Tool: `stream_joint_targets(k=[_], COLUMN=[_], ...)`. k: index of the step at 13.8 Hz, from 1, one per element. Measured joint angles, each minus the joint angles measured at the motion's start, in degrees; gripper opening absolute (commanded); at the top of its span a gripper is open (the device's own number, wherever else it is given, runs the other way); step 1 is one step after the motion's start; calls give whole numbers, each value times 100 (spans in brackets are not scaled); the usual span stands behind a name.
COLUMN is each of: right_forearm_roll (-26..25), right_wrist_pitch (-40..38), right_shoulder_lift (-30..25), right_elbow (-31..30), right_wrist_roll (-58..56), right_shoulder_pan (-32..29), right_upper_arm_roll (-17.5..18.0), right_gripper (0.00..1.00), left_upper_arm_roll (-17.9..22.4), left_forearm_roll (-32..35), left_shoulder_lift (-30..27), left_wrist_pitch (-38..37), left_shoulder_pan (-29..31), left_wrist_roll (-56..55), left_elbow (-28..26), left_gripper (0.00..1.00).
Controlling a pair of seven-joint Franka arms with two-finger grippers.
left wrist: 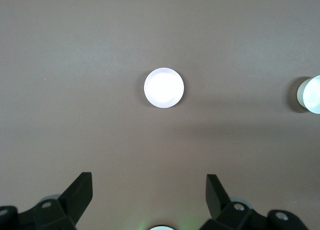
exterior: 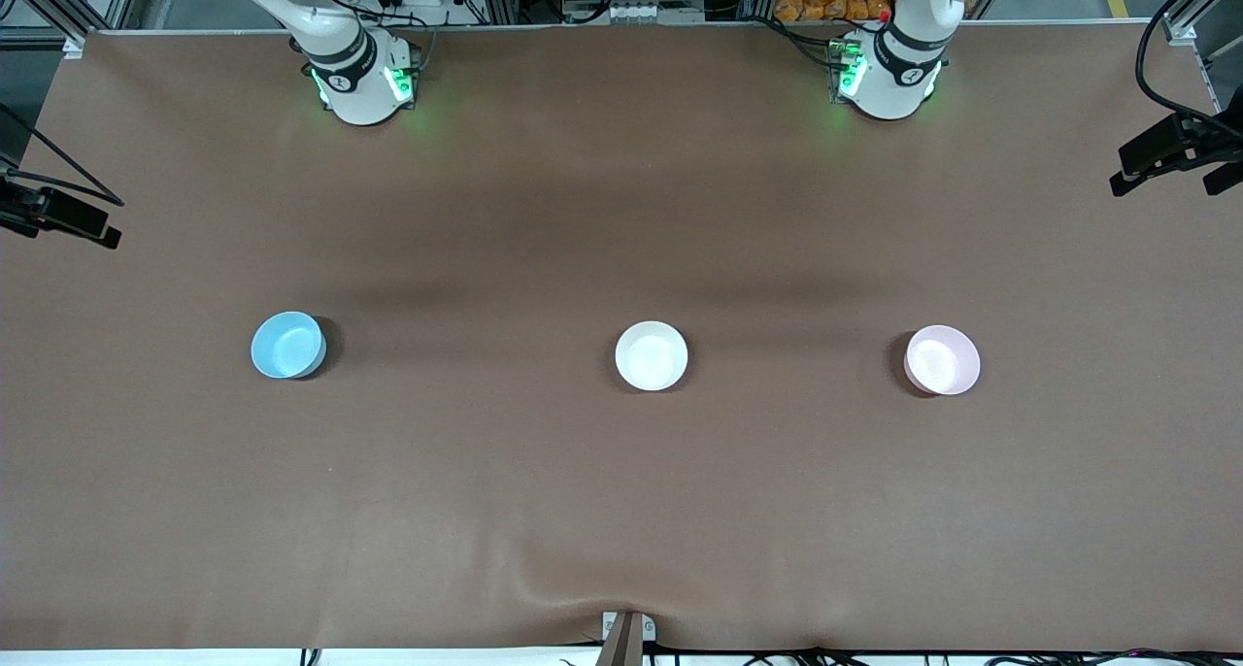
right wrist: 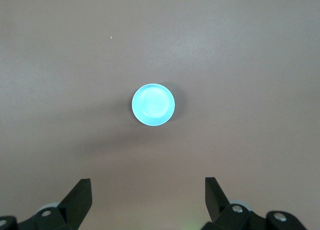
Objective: Stack pink and blue bowls on white bowl
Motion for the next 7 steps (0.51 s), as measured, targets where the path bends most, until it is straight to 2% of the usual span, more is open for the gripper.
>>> stream_joint_targets(k=[7], right_forearm_roll=[0], right_wrist_pitch=[146], right_shoulder_lift=[-45], right_elbow=[-12], right_wrist_roll=[0], right_shoulder_pan=[1], right_upper_arm_roll=[26], right_gripper=[100], left_upper_arm_roll=[0], left_forearm_roll=[0], left_shoulder_lift=[113], left_wrist_pitch=[0], left_shoulder_pan=[0], left_wrist_roll=[0], left_elbow=[-9], left_gripper=[100])
